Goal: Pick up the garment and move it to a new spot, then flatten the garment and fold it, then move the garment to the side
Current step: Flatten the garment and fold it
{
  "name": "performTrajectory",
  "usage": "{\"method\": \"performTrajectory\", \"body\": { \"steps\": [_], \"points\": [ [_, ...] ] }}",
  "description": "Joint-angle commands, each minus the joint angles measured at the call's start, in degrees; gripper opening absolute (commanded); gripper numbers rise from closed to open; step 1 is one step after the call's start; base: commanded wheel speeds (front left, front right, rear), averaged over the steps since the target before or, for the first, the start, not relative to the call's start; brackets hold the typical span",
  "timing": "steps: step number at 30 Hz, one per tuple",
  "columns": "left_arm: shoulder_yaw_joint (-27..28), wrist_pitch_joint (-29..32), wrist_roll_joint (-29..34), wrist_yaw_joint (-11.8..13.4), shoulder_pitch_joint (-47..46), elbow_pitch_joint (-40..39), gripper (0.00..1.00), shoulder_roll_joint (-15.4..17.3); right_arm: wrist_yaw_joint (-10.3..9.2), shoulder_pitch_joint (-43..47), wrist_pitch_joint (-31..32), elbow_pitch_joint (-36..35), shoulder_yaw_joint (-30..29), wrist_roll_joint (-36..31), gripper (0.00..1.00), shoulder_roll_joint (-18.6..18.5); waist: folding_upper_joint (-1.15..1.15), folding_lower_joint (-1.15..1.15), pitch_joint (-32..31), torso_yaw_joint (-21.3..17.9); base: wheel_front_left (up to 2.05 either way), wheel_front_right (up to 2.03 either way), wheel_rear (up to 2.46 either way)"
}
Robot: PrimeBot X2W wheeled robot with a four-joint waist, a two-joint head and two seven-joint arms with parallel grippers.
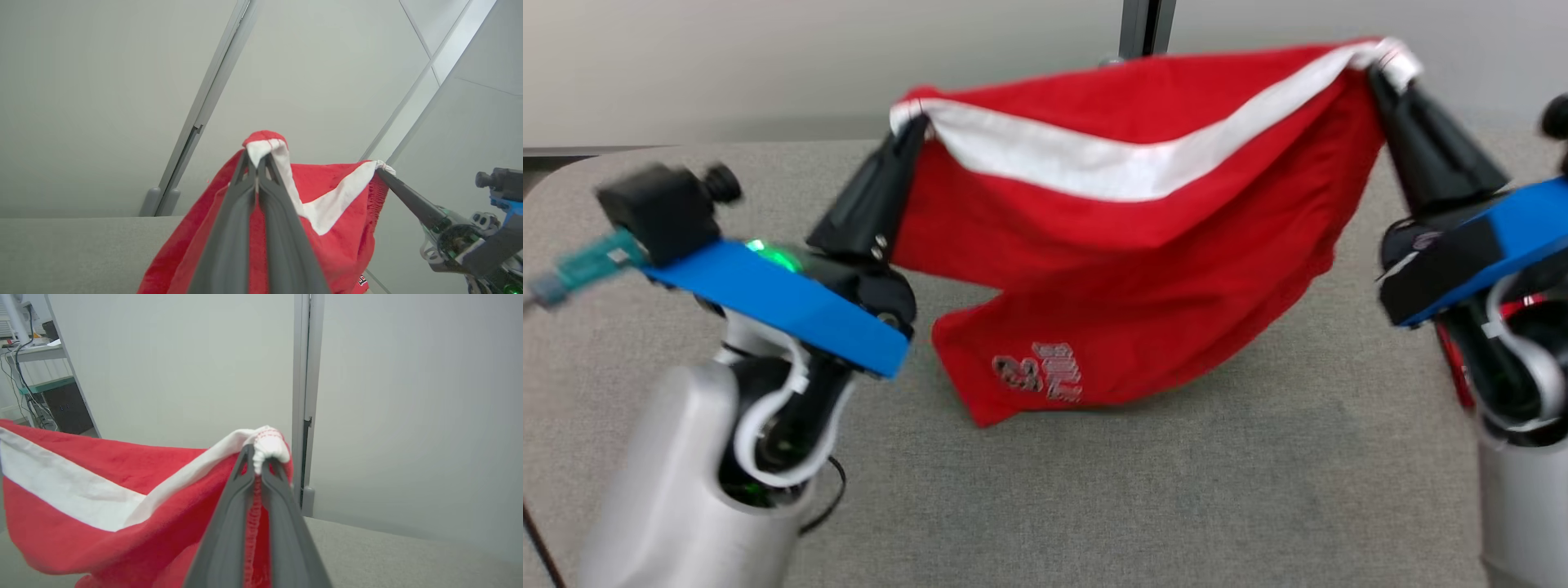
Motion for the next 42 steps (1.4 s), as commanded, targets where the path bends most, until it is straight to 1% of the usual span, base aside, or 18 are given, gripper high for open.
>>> {"method": "performTrajectory", "body": {
  "steps": [1,4,6,8,10,12,15,19,22,25,27,30,31,32,34,38,40,42],
  "points": [
    [0.87,1.74,-1.37,0.31,-1.65,-1.36,0.00,0.82,0.03,-1.25,1.01,-1.89,-0.50,0.41,0.00,-0.57,0.00,0.01,0.79,-0.15,0.00,0.00,0.00],
    [2.61,7.20,-5.57,1.75,-5.19,-4.77,0.00,2.20,0.03,-4.45,4.36,-5.30,-1.69,0.63,0.00,-3.28,0.00,0.01,2.79,-0.61,0.00,0.00,0.00],
    [3.66,9.94,-6.82,2.92,-7.86,-5.65,0.00,3.43,0.03,-7.38,5.94,-5.38,-1.98,1.61,0.00,-4.31,0.00,0.01,4.61,-1.02,0.00,0.00,0.00],
    [4.64,11.57,-6.86,3.88,-10.70,-4.88,0.00,4.68,0.03,-10.81,6.89,-3.69,-1.76,2.02,0.00,-5.57,0.00,0.01,6.79,-1.55,0.00,0.00,0.00],
    [5.30,11.60,-5.57,4.22,-13.81,-2.78,0.00,5.47,0.02,-14.66,6.21,-0.49,-0.85,2.62,0.00,-6.22,0.00,0.01,9.02,-2.11,0.00,0.00,0.00],
    [5.89,10.25,-3.92,3.79,-17.25,0.59,0.00,5.90,0.03,-18.60,4.27,3.96,0.46,3.42,0.00,-6.40,0.00,0.01,10.95,-2.53,0.00,0.00,0.00],
    [6.47,6.67,-1.25,1.97,-23.26,6.44,0.00,5.88,0.02,-25.32,-0.71,11.36,2.28,4.69,0.00,-6.09,0.00,0.01,13.38,-3.18,0.00,0.00,0.00],
    [7.65,-1.24,2.60,-0.37,-31.52,13.65,0.00,5.14,0.02,-34.25,-11.73,20.15,4.73,4.16,0.00,-6.18,0.00,0.01,15.02,-3.73,0.00,0.00,0.00],
    [7.93,-7.25,4.80,-1.79,-36.12,17.92,0.00,4.78,0.02,-39.47,-20.74,25.32,7.50,2.61,0.00,-6.78,0.00,0.01,14.87,-3.69,0.00,0.00,0.00],
    [7.39,-12.02,5.27,-3.06,-38.12,20.85,0.00,4.08,0.02,-41.65,-27.36,29.58,10.76,1.33,0.00,-7.84,0.00,0.01,14.08,-3.25,0.00,0.00,0.00],
    [6.09,-14.60,5.71,-3.67,-36.89,22.04,0.00,4.27,0.02,-40.74,-29.52,31.88,13.38,0.88,0.00,-8.73,0.00,0.01,13.54,-2.76,0.00,0.00,0.00],
    [1.97,-17.92,4.73,-4.04,-31.82,22.53,0.00,4.88,0.02,-36.10,-31.60,34.42,18.17,1.20,0.00,-10.36,0.00,0.01,12.30,-1.97,0.00,0.00,0.00],
    [1.97,-17.92,4.73,-4.04,-31.82,22.53,0.00,4.88,0.02,-36.10,-31.60,34.42,18.17,1.20,0.00,-10.36,0.00,0.01,12.30,-1.97,0.00,0.00,0.00],
    [-1.78,-20.14,3.42,-4.12,-27.43,21.41,0.00,6.25,0.02,-32.05,-32.72,35.24,21.91,1.65,0.00,-11.49,0.00,0.01,11.48,-1.59,0.00,0.00,0.00],
    [-5.14,-22.13,1.66,-4.08,-21.77,20.87,0.00,7.75,0.02,-27.67,-33.89,36.10,24.59,3.21,0.00,-12.44,0.00,0.01,10.65,-1.20,0.00,0.00,0.00],
    [-9.36,-24.56,-4.42,-4.10,-9.78,18.89,0.00,10.04,0.02,-19.13,-35.01,37.76,29.41,6.40,0.00,-14.30,0.00,0.01,8.56,-0.51,0.00,0.00,0.00],
    [-11.71,-24.97,-7.05,-4.10,-3.57,16.93,0.00,11.74,0.02,-15.64,-34.22,38.17,31.50,7.19,0.00,-15.76,0.00,0.01,7.12,0.18,0.00,0.00,0.00],
    [-13.72,-25.12,-10.17,-4.11,1.78,13.90,0.00,13.35,0.02,-12.21,-33.44,36.96,32.73,9.63,0.00,-16.19,0.00,0.01,5.60,0.97,0.00,0.00,0.00]
  ]
}}
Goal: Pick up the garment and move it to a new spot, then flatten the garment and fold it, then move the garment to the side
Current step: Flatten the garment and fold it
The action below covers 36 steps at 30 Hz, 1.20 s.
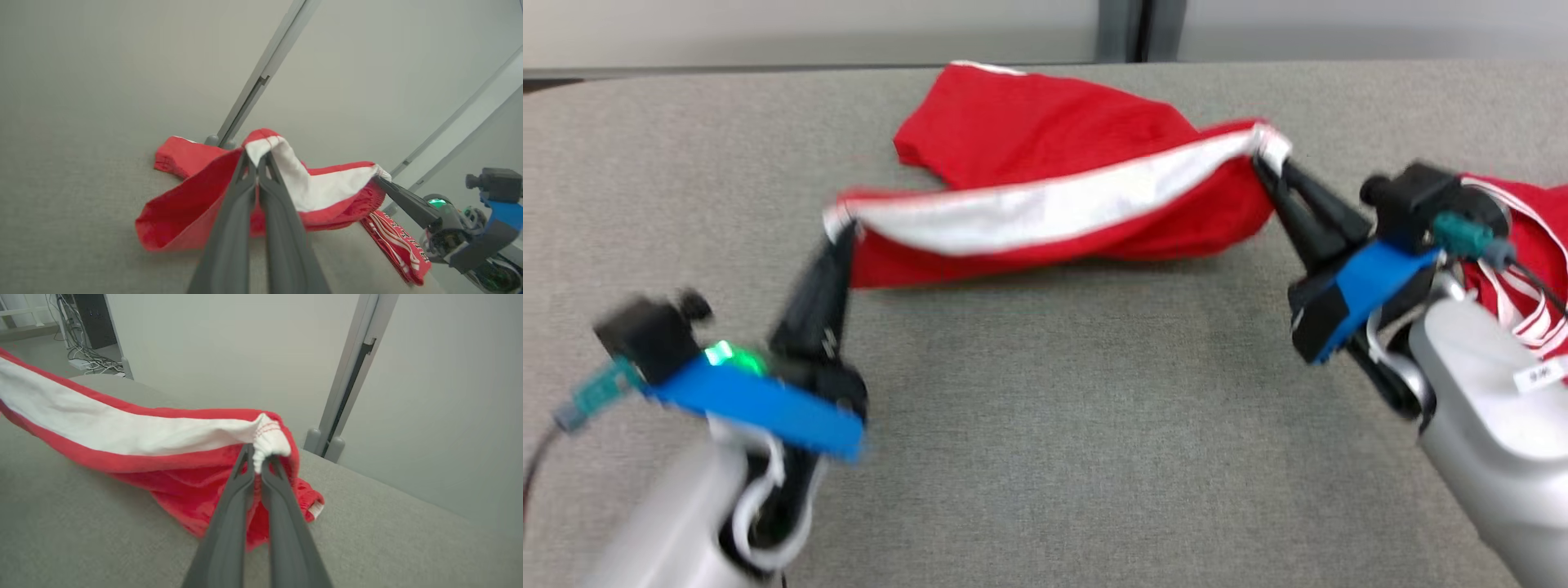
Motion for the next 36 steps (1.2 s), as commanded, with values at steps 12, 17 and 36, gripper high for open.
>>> {"method": "performTrajectory", "body": {
  "steps": [12,17,36],
  "points": [
    [-7.55,0.06,-8.15,0.68,22.39,-17.60,0.00,9.82,0.01,22.66,14.80,-16.06,-2.06,7.12,0.00,-7.39,0.00,0.00,-9.18,5.22,0.00,0.00,0.00],
    [-8.74,1.93,-10.33,5.06,29.88,-24.94,0.00,13.42,0.02,33.63,26.07,-25.36,-8.73,8.45,0.00,-8.09,0.00,0.00,-10.31,5.55,0.00,0.00,0.00],
    [-3.01,-0.34,-4.92,5.37,15.73,-19.02,0.00,7.14,0.02,44.84,33.58,-45.30,-25.97,0.38,0.00,5.00,0.00,0.00,-3.89,2.80,0.00,0.00,0.00]
  ]
}}
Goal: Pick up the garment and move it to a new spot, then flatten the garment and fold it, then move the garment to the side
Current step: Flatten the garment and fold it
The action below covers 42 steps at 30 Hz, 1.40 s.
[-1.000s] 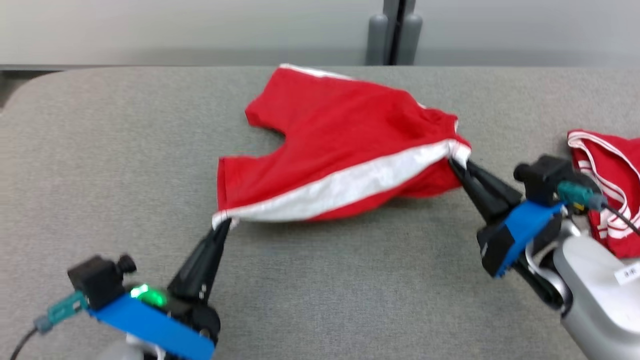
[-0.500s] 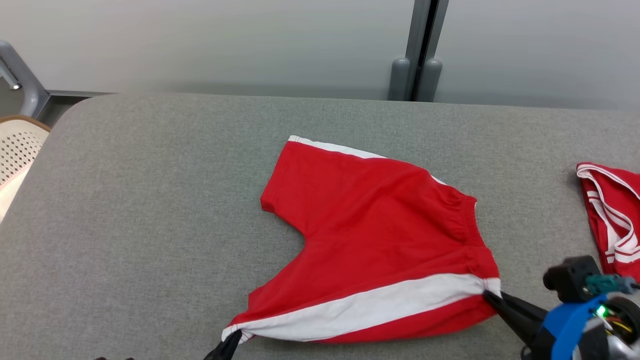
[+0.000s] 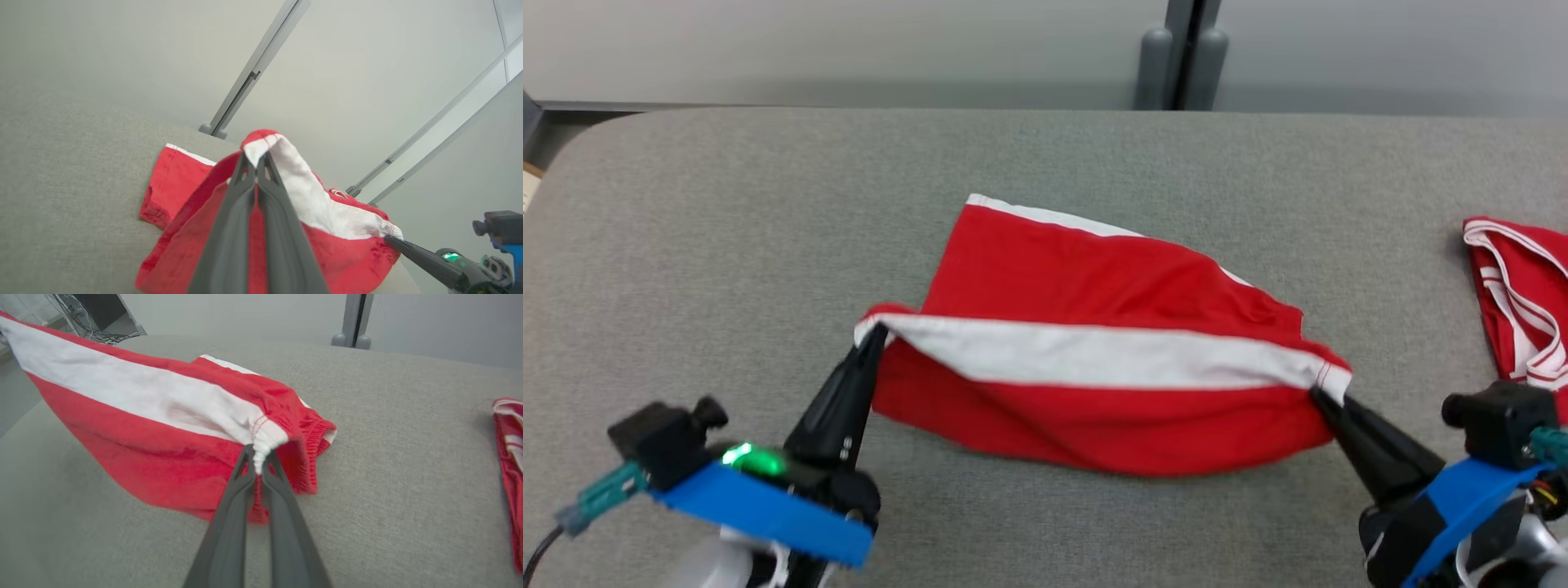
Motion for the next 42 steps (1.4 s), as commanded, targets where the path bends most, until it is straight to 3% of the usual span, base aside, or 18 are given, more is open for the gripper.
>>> {"method": "performTrajectory", "body": {
  "steps": [1,11,21,29,30,31,32,42],
  "points": [
    [-0.08,-0.30,1.11,-0.37,-2.17,1.99,0.00,-0.56,0.02,-1.36,-1.12,0.63,-0.54,-0.85,0.00,0.90,0.00,-0.01,1.35,-0.96,0.00,0.00,0.00],
    [-1.37,0.19,7.51,-0.65,-19.19,20.79,0.00,-6.94,0.03,-9.57,-7.64,7.30,1.49,-2.38,0.00,5.48,0.00,-0.01,7.66,-4.00,0.00,0.00,0.00],
    [-1.98,2.37,11.09,1.31,-30.67,32.08,0.00,-9.21,0.03,-14.19,-11.55,11.31,1.82,-4.16,0.00,10.18,0.00,-0.01,12.62,-7.30,0.00,0.00,0.00],
    [-4.09,5.06,12.97,1.57,-35.23,39.43,0.00,-10.44,0.03,-17.48,-13.64,14.68,3.58,-5.19,0.00,11.41,0.00,-0.01,14.15,-8.58,0.00,0.00,0.00],
    [-4.32,5.42,13.15,1.61,-35.52,40.19,0.14,-10.64,0.03,-17.92,-13.95,15.07,3.69,-5.26,0.23,11.55,0.00,-0.01,14.18,-8.63,0.00,0.00,0.00],
    [-4.52,5.69,13.15,1.75,-35.71,40.84,0.55,-10.81,0.03,-18.28,-14.26,15.55,3.75,-5.16,1.00,11.73,0.00,-0.01,14.16,-8.64,0.00,0.00,0.00],
    [-4.88,6.10,13.32,1.85,-35.85,41.58,0.98,-10.81,0.03,-18.65,-14.59,15.92,3.74,-5.16,1.00,11.91,0.00,-0.01,14.07,-8.60,0.00,0.00,0.00],
    [-8.06,6.63,16.04,2.17,-34.04,44.91,1.00,-10.25,0.03,-17.18,-15.41,17.60,3.08,-6.02,1.00,12.63,0.00,-0.01,10.55,-7.84,0.00,0.00,0.00]
  ]
}}
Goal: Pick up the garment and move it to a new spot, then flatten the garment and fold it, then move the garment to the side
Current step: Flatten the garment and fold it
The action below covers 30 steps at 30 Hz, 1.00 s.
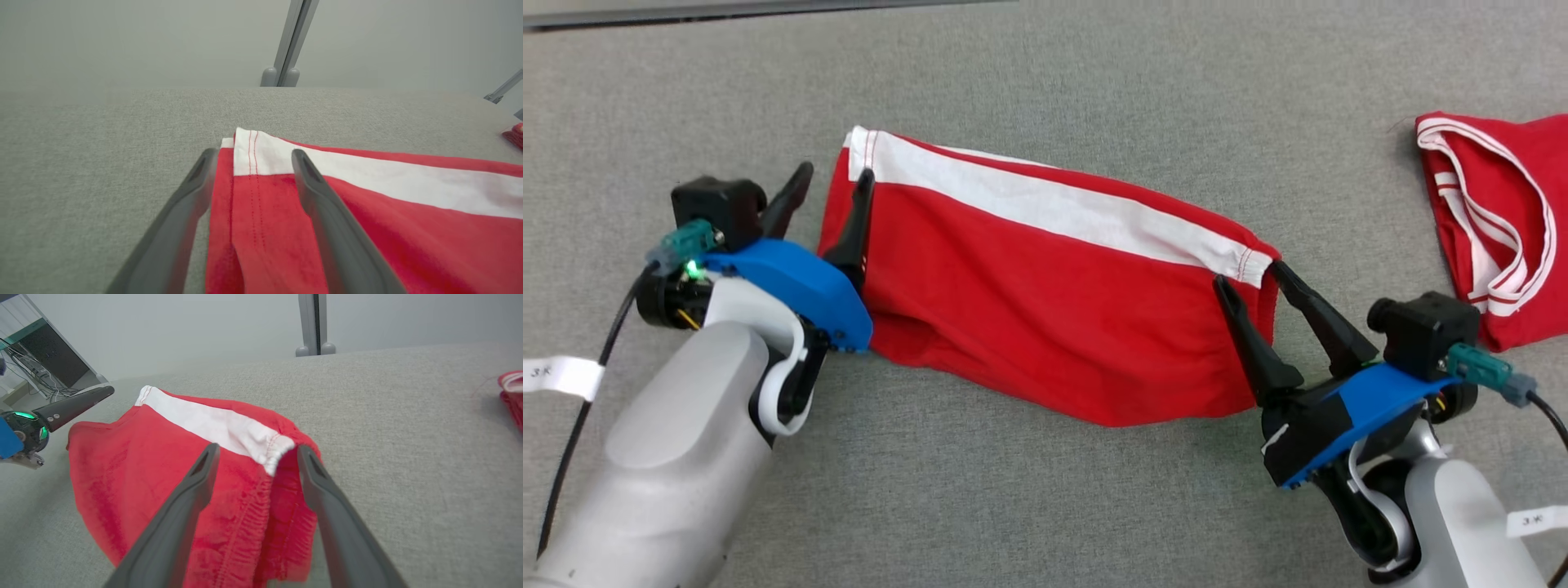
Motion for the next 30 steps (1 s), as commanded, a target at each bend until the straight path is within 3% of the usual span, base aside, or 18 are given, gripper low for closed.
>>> {"method": "performTrajectory", "body": {
  "steps": [1,10,19,26,30],
  "points": [
    [-0.28,0.03,0.30,0.13,0.90,0.18,1.00,0.17,0.03,1.05,-0.04,-0.25,-0.13,-0.25,1.00,0.17,0.00,0.00,-0.96,0.16,0.00,0.00,0.00],
    [-2.11,1.66,1.27,2.14,4.94,-0.58,1.00,2.53,0.03,6.63,-3.57,-5.44,-2.86,-3.85,1.00,1.17,0.00,0.00,-4.13,-1.14,0.00,0.00,0.00],
    [-3.80,6.77,2.94,5.07,3.58,1.53,1.00,5.20,0.03,8.30,-14.75,-8.23,-7.23,-12.38,1.00,2.40,0.00,0.00,-2.48,-3.96,0.00,0.00,0.00],
    [-3.45,10.34,0.80,5.11,2.88,3.78,1.00,3.78,0.02,7.84,-17.99,-5.53,-9.64,-15.73,1.00,2.42,0.00,0.00,-0.51,-4.68,0.00,0.00,0.00],
    [-3.73,16.22,-2.02,5.47,4.29,5.48,1.00,2.32,0.02,7.91,-18.03,-4.03,-10.37,-17.18,1.00,2.41,0.00,0.00,-0.07,-4.65,0.00,0.00,0.00]
  ]
}}
